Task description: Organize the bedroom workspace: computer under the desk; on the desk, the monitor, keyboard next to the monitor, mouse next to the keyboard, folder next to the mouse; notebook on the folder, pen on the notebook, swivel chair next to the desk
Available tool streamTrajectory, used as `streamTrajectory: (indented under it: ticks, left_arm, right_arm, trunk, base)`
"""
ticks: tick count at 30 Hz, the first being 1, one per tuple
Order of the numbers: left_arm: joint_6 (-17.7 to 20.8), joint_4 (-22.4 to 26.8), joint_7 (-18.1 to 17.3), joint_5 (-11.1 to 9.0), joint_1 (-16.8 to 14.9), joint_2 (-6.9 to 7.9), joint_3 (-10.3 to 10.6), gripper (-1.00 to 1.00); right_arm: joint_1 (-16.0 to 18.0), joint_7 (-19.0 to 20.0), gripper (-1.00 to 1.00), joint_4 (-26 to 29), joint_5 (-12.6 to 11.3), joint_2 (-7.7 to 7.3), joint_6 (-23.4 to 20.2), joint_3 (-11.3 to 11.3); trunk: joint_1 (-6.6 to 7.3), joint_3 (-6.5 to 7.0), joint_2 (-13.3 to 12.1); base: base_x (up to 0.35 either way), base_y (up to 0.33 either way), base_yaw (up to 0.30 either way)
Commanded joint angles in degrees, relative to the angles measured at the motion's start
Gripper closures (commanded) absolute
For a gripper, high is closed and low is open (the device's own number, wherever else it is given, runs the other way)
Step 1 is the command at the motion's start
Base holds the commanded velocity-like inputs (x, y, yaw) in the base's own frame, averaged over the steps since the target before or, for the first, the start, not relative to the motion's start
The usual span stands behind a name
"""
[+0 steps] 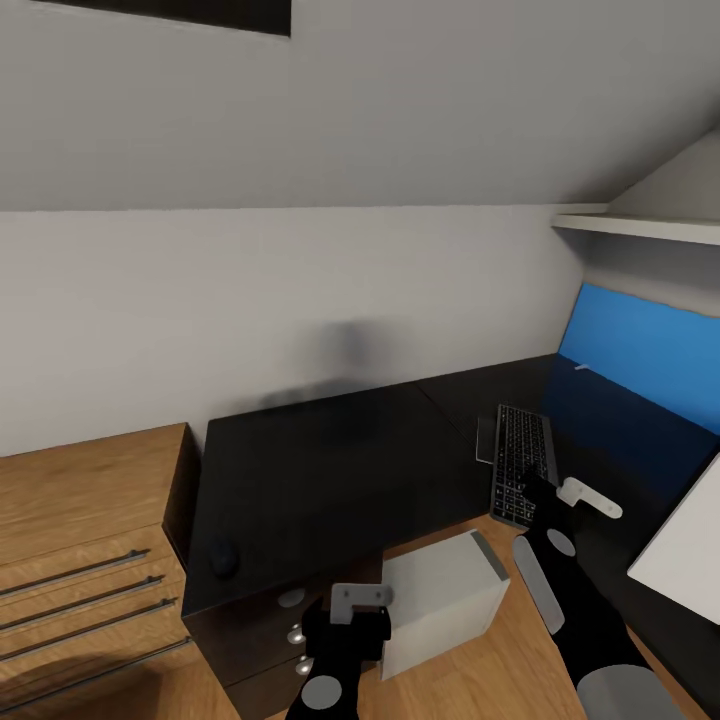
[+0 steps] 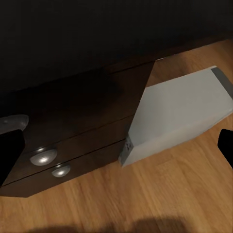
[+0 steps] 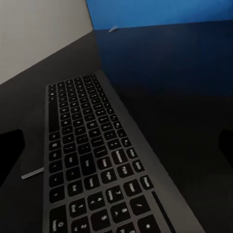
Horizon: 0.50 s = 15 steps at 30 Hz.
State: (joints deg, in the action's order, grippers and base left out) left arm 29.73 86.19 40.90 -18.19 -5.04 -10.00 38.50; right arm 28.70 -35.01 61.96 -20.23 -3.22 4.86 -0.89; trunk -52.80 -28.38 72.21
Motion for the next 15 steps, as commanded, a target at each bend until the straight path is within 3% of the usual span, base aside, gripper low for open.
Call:
streamTrajectory:
  ticks: [1, 15]
  left_arm:
    - [0.2, 0.1, 0.5, -0.4, -0.1, 0.0, 0.1, -1.0]
    - [0.1, 1.4, 0.9, -0.4, -0.1, 0.0, 2.2, -1.0]
  right_arm:
    - [0.0, -0.1, -1.0, 0.0, -0.6, -0.03, 0.5, 0.1]
    - [0.0, -0.1, -1.0, -0.4, -0.8, -0.3, 0.4, 0.0]
  trunk:
    - [0.0, -0.06, 0.0]
    - [0.0, -0.06, 0.0]
  base:
    - [0.0, 0.0, 0.0]
    - [0.0, 0.0, 0.0]
